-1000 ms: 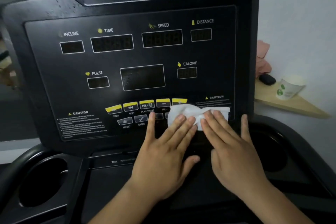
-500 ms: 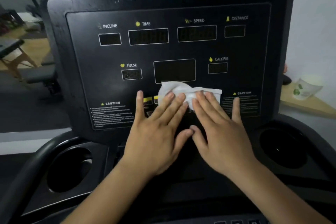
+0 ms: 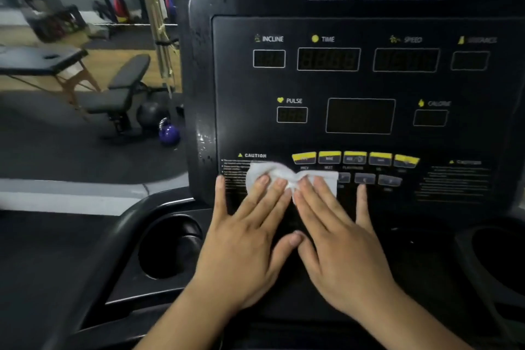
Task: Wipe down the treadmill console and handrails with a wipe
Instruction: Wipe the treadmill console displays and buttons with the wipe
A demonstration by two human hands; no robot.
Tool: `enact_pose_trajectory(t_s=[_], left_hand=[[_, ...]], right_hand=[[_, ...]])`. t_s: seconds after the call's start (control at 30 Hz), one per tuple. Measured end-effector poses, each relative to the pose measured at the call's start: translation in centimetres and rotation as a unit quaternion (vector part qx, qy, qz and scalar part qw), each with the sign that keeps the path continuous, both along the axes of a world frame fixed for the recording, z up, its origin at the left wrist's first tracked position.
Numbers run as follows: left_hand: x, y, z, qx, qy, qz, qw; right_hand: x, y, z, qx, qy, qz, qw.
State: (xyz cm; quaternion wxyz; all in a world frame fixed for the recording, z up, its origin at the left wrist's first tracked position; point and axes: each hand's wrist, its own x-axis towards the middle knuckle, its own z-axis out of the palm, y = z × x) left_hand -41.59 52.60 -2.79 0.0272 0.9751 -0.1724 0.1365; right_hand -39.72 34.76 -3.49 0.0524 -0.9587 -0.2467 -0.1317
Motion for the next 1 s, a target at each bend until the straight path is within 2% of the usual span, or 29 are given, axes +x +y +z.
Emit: enact_pose_trajectory(t_s=[0.13, 0.3, 0.43, 0.57, 0.77, 1.0], left_hand=[[0.7, 2.2, 0.8, 0.02, -0.012, 0.008, 1.0], [0.7, 4.3, 0.5, -0.027, -0.024, 0.051, 0.998], [-0.6, 5.5, -0.9, -0.037, -0.027, 0.03, 0.998], [1.2, 7.4, 1.2, -0.053, -0.063, 0.027, 0.996], [-0.8, 7.4, -1.6, -0.1, -0.04, -0.002, 0.994], [1.2, 8.1, 0.5, -0.103, -0.056, 0.03, 0.993]], right_hand=[[1.3, 2.2, 1.5, -0.003, -0.021, 0.013, 1.0], [1.0, 5.0, 1.4, -0.003, -0.014, 0.003, 1.0], [-0.2, 5.9, 0.2, -0.013, -0.008, 0.04, 0.999], [1.6, 7.6, 2.2, -0.016, -0.04, 0.039, 0.998], [-0.3, 7.9, -0.7, -0.013, -0.021, 0.061, 0.998], [1.7, 9.3, 1.9, -0.009, -0.045, 0.037, 0.998]])
